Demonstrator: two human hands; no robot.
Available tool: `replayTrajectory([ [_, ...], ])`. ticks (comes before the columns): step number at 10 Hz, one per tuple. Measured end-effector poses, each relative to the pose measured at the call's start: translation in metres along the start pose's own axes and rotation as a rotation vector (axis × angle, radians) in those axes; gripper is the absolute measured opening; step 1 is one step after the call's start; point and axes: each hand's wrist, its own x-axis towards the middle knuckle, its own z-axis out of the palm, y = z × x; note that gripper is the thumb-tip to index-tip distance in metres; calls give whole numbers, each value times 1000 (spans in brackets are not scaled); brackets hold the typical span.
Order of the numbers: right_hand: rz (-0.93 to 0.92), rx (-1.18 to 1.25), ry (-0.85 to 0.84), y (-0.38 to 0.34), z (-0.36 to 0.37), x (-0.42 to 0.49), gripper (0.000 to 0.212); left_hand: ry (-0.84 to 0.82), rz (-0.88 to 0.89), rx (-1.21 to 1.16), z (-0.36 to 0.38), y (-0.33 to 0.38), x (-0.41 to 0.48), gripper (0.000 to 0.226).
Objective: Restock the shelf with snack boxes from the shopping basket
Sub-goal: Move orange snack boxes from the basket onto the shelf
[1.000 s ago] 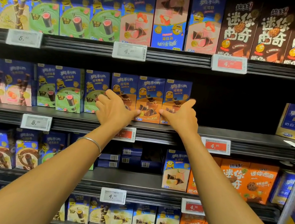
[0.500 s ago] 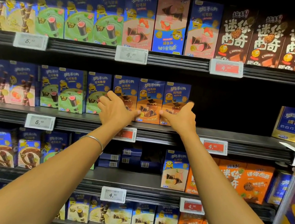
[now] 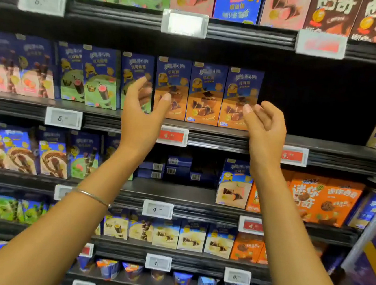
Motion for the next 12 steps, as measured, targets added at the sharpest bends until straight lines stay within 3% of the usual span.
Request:
replayTrajectory([
  [1,54,87,-56,19,-19,-53,48,-17,23,-182,-22,-19,-55,53],
  [2,256,63,-136,62,-41,-117,46,-130,-150,-301,-44,-70,-131,44],
  [3,570,-51,-149,122,-64,-193,45,-209,-546,-357,-63,-135,-216,48],
  [4,900,-155,-136,181,-90,-272,21,-206,-1015,-335,-83,-195,-294,49],
  [5,1162,-278,-104,230,-117,-344,15,-247,-1320,-218,-106,-242,-368,50],
  [7,1543,-428,-79,333,-173,-470,22,-196,-1619,-52,-125,-318,-498,55],
  [9,1603,-565,-289,533,-232,-604,15,-261,-1728,-45,-111,-465,-624,58],
  [10,1572,-598,-349,631,-251,-668,29,-338,-1738,-75,-104,-541,-680,77],
  [11,1492,-763,-415,713,-264,-719,58,-343,-1731,-141,-95,-603,-711,82],
  [12,1309,-1040,-494,786,-267,-761,67,-305,-1691,-183,-86,-641,-729,84],
])
